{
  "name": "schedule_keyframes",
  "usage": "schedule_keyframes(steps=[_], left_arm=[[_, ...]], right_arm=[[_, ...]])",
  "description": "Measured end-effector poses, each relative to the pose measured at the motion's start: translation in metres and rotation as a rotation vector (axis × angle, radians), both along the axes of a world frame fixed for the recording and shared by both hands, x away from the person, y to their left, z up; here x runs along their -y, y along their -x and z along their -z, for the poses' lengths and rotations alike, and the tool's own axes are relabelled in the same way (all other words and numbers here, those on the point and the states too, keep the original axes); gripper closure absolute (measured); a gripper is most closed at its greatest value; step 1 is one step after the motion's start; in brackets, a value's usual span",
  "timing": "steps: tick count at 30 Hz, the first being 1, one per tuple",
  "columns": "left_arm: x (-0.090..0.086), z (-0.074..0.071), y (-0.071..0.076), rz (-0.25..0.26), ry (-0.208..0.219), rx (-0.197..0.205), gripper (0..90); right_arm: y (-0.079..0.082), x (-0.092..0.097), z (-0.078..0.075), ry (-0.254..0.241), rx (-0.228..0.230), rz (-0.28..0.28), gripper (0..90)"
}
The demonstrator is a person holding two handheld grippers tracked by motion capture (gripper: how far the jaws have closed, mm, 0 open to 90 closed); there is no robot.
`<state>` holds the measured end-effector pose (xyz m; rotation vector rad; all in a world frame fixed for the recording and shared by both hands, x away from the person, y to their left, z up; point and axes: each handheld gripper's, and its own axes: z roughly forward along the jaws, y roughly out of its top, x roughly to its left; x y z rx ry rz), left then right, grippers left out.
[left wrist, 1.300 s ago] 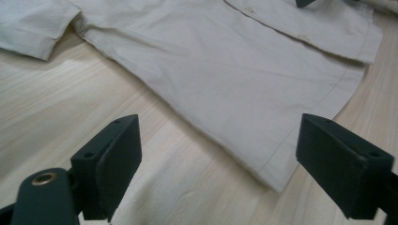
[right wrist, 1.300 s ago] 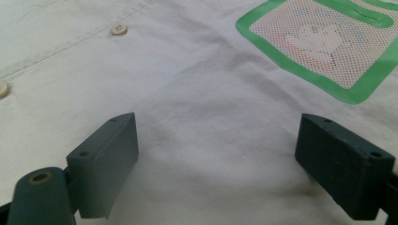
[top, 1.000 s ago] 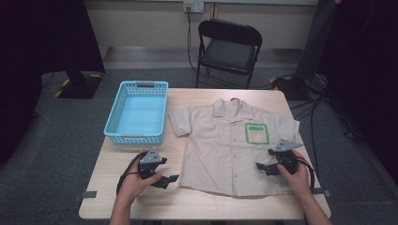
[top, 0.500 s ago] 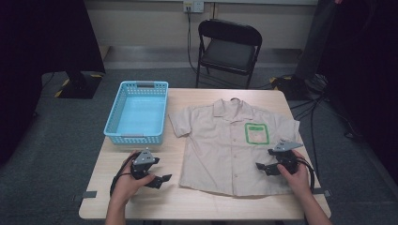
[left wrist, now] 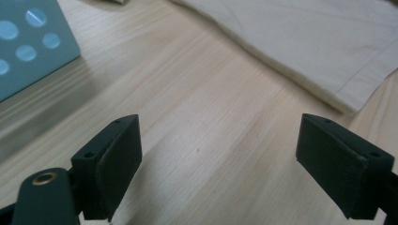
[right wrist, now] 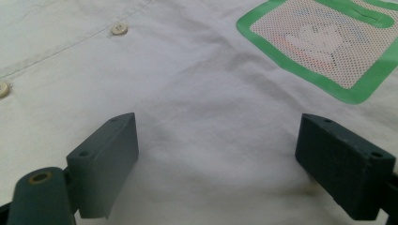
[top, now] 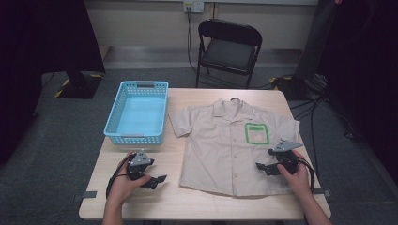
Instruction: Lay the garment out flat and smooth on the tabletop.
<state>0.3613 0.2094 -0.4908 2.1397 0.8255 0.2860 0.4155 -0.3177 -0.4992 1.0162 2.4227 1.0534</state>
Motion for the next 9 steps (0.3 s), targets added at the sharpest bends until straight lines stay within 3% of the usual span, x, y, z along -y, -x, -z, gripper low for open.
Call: schedule_keyframes(steps=[9], left_arm=[[-0.004,0.004,0.0005,-0.007,-0.056,-0.004,14.9]], right_arm=[[0.0,0.0,0.0,0.0,0.0,0.0,12.8]])
